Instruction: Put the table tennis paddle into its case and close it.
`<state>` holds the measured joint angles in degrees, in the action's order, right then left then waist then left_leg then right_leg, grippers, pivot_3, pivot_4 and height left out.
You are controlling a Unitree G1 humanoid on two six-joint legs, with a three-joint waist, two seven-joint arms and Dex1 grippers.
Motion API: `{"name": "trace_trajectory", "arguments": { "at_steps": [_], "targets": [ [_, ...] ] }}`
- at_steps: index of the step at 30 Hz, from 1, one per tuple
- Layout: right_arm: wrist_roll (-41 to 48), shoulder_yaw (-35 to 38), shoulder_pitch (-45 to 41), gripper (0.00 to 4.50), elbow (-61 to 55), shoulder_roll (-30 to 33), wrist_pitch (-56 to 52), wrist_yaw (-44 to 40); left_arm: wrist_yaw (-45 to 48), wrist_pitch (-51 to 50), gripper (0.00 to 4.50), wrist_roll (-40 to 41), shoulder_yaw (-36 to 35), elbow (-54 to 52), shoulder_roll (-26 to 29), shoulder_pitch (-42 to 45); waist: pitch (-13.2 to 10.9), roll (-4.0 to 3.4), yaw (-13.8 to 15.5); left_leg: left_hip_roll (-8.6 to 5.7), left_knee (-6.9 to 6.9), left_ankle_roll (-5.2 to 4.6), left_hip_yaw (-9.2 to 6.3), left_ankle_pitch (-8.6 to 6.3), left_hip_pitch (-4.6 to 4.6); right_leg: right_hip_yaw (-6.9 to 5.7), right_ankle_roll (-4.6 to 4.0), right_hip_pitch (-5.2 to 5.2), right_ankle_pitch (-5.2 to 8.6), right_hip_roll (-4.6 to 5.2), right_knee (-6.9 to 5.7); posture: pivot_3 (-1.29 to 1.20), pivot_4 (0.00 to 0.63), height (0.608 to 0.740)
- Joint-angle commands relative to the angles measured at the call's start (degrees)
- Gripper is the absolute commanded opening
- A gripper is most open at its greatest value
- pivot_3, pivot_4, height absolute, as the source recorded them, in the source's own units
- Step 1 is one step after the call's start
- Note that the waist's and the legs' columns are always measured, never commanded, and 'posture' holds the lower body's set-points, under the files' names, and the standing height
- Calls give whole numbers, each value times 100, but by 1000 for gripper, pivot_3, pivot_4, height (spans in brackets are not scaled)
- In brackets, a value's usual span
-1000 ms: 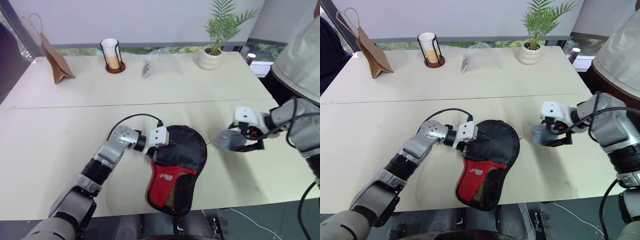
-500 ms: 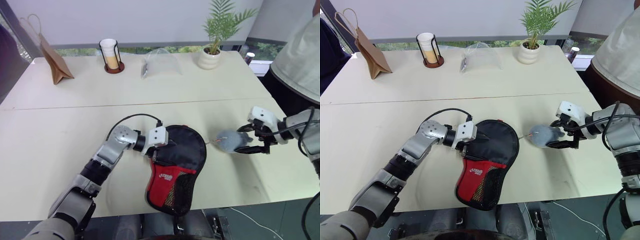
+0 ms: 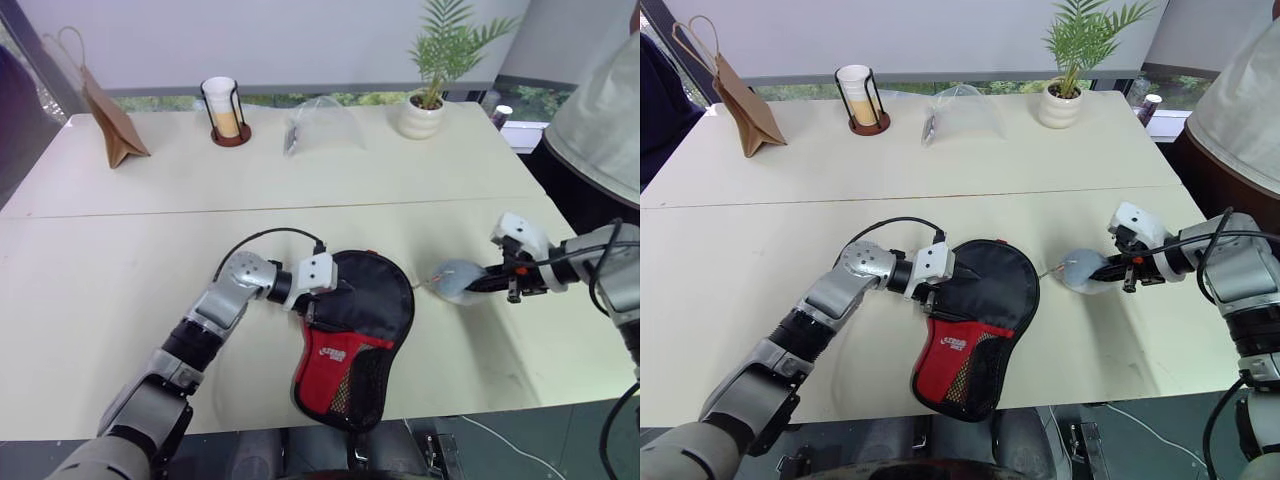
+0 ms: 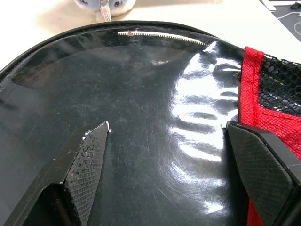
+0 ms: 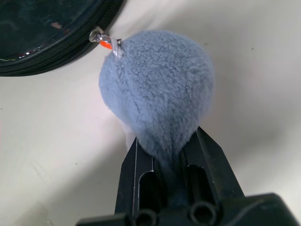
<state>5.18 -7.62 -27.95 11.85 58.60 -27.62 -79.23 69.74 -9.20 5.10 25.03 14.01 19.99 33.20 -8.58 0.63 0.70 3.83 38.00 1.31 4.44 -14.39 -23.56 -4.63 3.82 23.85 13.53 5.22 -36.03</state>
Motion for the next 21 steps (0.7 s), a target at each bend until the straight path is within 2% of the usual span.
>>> {"name": "trace_trajectory", "arguments": {
  "at_steps": [1, 5, 8, 13, 21],
  "targets": [
    [80, 96, -279, 38, -255, -52, -124, 134, 31, 16, 4177, -55, 98, 48, -72, -39, -1, 0, -2, 0, 0, 0, 0, 0, -3, 0, 0, 4, 0, 0, 0, 0, 150, 740],
    [5, 14, -906, 38, 43, -327, -317, 388, 70, 10, 4177, 41, 34, -53, -121, -15, -6, -6, -30, 0, 0, 0, 3, 0, -18, 3, -1, 25, -3, -1, -5, 0, 150, 740],
    [1, -143, -1207, 38, 106, -340, -444, 217, 161, -5, 4177, 173, -20, -221, -134, 15, -8, -9, -6, 0, 1, -2, -1, 2, -57, 3, -2, 64, -5, -6, -11, 0, 150, 740],
    [-195, -419, -840, 38, -199, 13, -140, -44, 408, 14, 4177, 266, 108, -286, -226, 82, -10, -11, 57, -4, 3, -2, -4, 2, -88, 1, 20, 78, -11, -7, -4, 0, 150, 740],
    [-393, -421, -350, 38, -402, 218, 38, 170, 603, 657, 4177, -445, 702, 662, -387, 368, -11, -12, 22, -3, 10, -7, -6, -1, -81, 1, 4, 72, -1, -8, -4, 0, 150, 740]
  ]
}}
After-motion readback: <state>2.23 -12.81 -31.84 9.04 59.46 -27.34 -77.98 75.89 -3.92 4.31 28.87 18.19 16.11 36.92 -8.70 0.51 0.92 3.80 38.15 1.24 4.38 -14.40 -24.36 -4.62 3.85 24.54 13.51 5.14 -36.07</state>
